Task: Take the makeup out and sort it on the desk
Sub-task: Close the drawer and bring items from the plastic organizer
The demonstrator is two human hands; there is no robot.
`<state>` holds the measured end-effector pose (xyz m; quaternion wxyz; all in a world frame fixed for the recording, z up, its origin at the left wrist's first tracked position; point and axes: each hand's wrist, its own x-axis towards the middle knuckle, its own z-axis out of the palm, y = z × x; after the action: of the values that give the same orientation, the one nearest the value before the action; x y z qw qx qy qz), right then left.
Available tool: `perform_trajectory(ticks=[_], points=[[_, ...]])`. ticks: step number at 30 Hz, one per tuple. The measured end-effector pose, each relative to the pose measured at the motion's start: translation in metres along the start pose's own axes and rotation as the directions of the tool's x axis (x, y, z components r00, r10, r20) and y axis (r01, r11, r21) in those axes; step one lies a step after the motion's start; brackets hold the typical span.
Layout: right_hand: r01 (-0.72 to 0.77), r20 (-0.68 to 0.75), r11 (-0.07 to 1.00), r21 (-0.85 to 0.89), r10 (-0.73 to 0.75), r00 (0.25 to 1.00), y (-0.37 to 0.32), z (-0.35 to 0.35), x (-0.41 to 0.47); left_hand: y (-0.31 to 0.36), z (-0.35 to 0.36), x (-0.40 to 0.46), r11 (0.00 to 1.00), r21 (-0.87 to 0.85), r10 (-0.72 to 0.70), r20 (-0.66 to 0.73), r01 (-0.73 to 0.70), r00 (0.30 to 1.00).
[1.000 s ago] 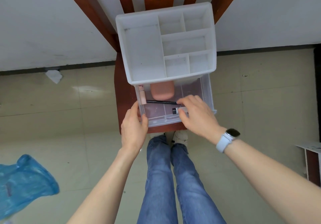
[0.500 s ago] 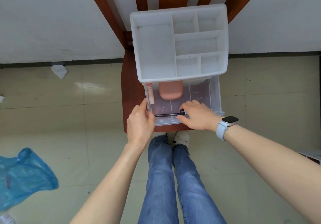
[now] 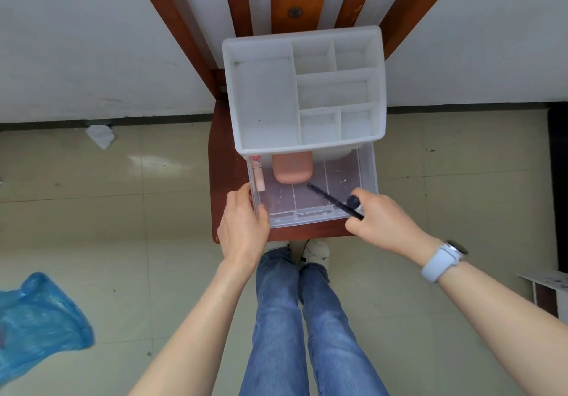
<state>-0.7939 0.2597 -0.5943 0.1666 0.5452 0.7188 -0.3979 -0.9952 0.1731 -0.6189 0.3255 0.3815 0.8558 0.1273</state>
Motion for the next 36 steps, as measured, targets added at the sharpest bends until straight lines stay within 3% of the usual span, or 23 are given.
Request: perform_trajectory(ticks=[2, 4, 6, 8, 9, 12, 14, 19, 21, 27, 30, 32, 36], points=[[-0.090, -0.216, 0.958, 0.272, 0.152, 0.965, 0.012, 0.008, -0.006, 0.005, 0.001, 0.000, 0.997, 0.066, 0.039, -0.053, -0.035, 0.998], [-0.096, -0.403, 0.880, 0.465, 0.306, 0.863, 0.025, 0.017, -0.009, 0.014, 0.002, 0.000, 0.984, 0.149, 0.123, -0.144, -0.102, 0.982], [-0.104, -0.459, 0.795, 0.598, 0.445, 0.769, 0.035, 0.023, -0.010, 0.024, 0.008, -0.003, 0.933, 0.238, 0.314, -0.180, -0.268, 0.932], [-0.125, -0.427, 0.716, 0.687, 0.536, 0.728, 0.043, 0.028, -0.009, 0.033, 0.021, -0.005, 0.848, 0.297, 0.487, -0.109, -0.439, 0.867], [-0.138, -0.402, 0.693, 0.707, 0.555, 0.728, 0.045, 0.030, -0.008, 0.037, 0.028, -0.003, 0.826, 0.314, 0.505, -0.044, -0.468, 0.862], [-0.128, -0.347, 0.666, 0.735, 0.532, 0.773, 0.047, 0.032, -0.003, 0.044, 0.045, 0.008, 0.842, 0.374, 0.370, 0.122, -0.388, 0.921], [-0.112, -0.327, 0.650, 0.752, 0.514, 0.793, 0.045, 0.032, 0.000, 0.045, 0.053, 0.011, 0.836, 0.408, 0.336, 0.147, -0.367, 0.930], [-0.097, -0.288, 0.589, 0.802, 0.524, 0.801, 0.037, 0.035, 0.000, 0.038, 0.051, 0.000, 0.844, 0.321, 0.403, 0.147, -0.429, 0.903], [-0.103, -0.302, 0.610, 0.785, 0.523, 0.797, 0.035, 0.036, 0.000, 0.038, 0.049, 0.003, 0.870, 0.267, 0.404, 0.098, -0.416, 0.909], [-0.091, -0.345, 0.668, 0.738, 0.490, 0.800, 0.037, 0.036, 0.000, 0.063, 0.055, 0.025, 0.991, 0.126, 0.042, -0.079, -0.032, 0.996], [-0.091, -0.335, 0.668, 0.739, 0.481, 0.810, 0.038, 0.036, 0.000, 0.069, 0.060, 0.025, 0.994, 0.104, -0.010, -0.042, 0.014, 0.999], [-0.092, -0.334, 0.660, 0.746, 0.489, 0.806, 0.037, 0.037, 0.000, 0.072, 0.061, 0.022, 0.999, -0.017, -0.040, 0.026, 0.040, 0.999], [-0.071, -0.337, 0.642, 0.764, 0.490, 0.804, 0.037, 0.037, 0.000, 0.074, 0.058, 0.010, 0.984, -0.177, 0.046, 0.043, -0.037, 0.998]])
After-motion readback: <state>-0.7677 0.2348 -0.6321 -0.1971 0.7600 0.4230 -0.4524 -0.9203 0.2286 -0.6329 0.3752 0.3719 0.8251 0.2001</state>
